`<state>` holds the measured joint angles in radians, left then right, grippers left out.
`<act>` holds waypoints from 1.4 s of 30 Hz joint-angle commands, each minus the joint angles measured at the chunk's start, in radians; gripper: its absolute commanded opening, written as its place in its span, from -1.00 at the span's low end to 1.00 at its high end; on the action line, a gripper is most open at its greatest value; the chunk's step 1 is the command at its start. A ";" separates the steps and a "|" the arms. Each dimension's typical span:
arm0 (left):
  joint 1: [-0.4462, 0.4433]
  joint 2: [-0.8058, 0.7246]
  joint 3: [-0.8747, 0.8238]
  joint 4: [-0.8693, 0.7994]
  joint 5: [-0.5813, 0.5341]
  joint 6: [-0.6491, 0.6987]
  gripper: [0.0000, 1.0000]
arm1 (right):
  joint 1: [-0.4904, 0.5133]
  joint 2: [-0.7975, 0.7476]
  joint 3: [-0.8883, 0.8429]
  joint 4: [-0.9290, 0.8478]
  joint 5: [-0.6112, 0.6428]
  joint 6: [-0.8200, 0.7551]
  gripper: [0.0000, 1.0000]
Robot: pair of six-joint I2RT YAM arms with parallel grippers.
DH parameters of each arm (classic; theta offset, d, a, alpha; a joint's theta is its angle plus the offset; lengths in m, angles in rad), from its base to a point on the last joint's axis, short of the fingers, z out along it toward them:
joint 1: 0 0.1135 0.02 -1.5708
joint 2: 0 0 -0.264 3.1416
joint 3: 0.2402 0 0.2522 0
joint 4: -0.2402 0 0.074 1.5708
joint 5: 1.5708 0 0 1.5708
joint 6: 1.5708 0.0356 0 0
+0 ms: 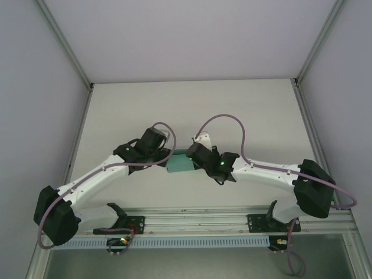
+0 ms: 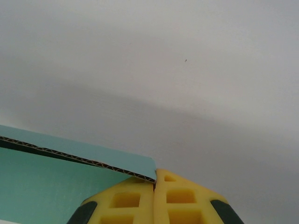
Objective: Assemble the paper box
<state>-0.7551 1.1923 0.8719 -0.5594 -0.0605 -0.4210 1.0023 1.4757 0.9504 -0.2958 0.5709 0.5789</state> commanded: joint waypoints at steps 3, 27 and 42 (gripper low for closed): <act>0.021 -0.001 0.013 -0.096 0.157 -0.210 -1.00 | 0.037 0.066 -0.004 -0.142 -0.004 0.128 -1.00; -0.154 -0.051 -0.229 -0.020 -0.151 -0.220 -1.00 | 0.083 0.034 -0.092 0.028 0.026 0.142 -1.00; -0.234 -0.119 -0.361 0.138 -0.184 -0.260 -1.00 | 0.118 -0.074 -0.194 0.222 0.039 0.043 -0.45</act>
<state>-0.9661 1.0515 0.5797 -0.2565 -0.3584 -0.6586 1.1053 1.4139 0.7635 -0.0883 0.6743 0.6582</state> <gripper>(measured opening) 0.049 0.254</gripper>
